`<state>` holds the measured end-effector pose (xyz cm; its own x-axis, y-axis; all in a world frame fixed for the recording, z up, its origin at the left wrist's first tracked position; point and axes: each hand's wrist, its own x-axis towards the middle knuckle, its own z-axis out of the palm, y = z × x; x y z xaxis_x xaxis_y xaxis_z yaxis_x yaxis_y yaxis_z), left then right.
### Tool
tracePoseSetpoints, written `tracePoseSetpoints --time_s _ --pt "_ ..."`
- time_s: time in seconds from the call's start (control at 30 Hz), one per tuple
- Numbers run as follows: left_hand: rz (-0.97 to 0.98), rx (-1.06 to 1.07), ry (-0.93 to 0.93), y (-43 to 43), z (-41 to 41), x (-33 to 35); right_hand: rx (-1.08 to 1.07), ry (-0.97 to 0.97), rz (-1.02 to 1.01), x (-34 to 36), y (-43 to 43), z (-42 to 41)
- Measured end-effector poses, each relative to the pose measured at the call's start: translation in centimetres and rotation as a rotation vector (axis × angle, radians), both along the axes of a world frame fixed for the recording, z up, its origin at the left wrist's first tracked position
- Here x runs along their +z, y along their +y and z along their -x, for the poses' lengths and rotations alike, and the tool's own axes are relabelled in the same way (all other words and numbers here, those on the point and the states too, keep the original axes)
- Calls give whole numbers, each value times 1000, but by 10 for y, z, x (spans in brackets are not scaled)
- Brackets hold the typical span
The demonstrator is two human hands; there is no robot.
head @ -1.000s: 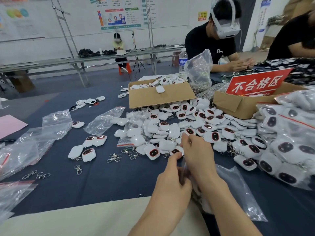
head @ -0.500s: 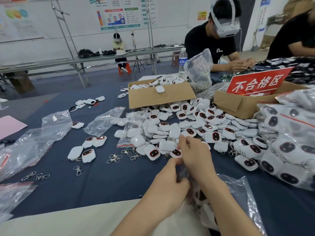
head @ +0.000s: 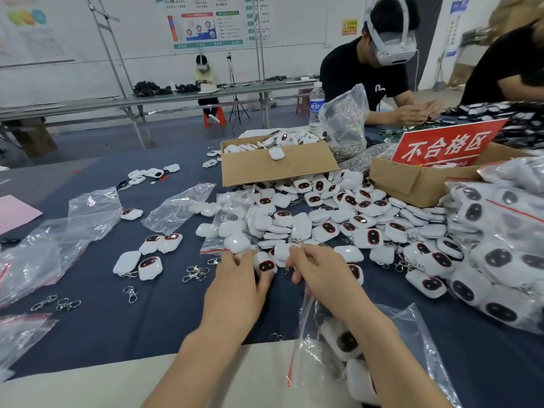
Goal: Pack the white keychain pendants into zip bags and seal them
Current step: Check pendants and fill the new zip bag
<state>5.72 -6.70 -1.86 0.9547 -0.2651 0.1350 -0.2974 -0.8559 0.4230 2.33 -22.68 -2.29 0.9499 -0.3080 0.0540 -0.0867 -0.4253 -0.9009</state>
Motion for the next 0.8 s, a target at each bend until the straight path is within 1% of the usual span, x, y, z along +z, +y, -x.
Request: tracePoseSetpoints --time_s 0.03,0.07,0.1,0.13,0.2,0.27,0.33,0.37,0.4,0.43,0.47,0.53,0.57,0.63,0.7,0.77,0.8 --pt "-6 -10 -11 -1 -2 -3 30 0 -35 -1 0 0" --pt "40 -20 -15 -1 -5 -5 54 5 -48 -1 0 0" --pt "133 -28 1 -2 -7 -7 68 8 -46 -2 0 -1" --pt "259 -35 28 -3 -10 -9 77 7 -40 -2 0 -1" --pt "546 -36 141 -4 -11 -10 98 -5 -42 -4 0 -1" --pt "879 -3 322 -10 -8 -8 119 -29 -54 -3 -1 -1" --pt "1287 -9 543 -21 -6 -7 138 -63 -106 0 -1 -1" --pt "1438 -18 633 -26 -5 -6 138 -86 -148 1 -1 -1" --pt "1508 -32 683 -30 -3 -6 131 -104 -180 2 -1 -1" --pt "1485 -38 683 -31 -3 -6 123 -115 -199 2 -1 -1" --pt "1381 -40 630 -29 -3 -7 117 -119 -212 1 -1 -2" --pt "1141 -61 448 -23 -3 -11 105 -122 -242 -2 -3 -3" --pt "1075 -83 359 -20 -3 -11 98 -127 -242 -3 -4 -4" --pt "981 -161 219 -16 -2 -10 81 -143 -164 -6 -7 -4" --pt "873 -210 122 -17 -1 -11 93 -182 -73 -7 -8 -2" --pt "795 -204 65 -18 0 -12 115 -209 -82 -8 -8 -1" --pt "789 -192 59 -18 0 -12 117 -216 -112 -8 -8 -2"
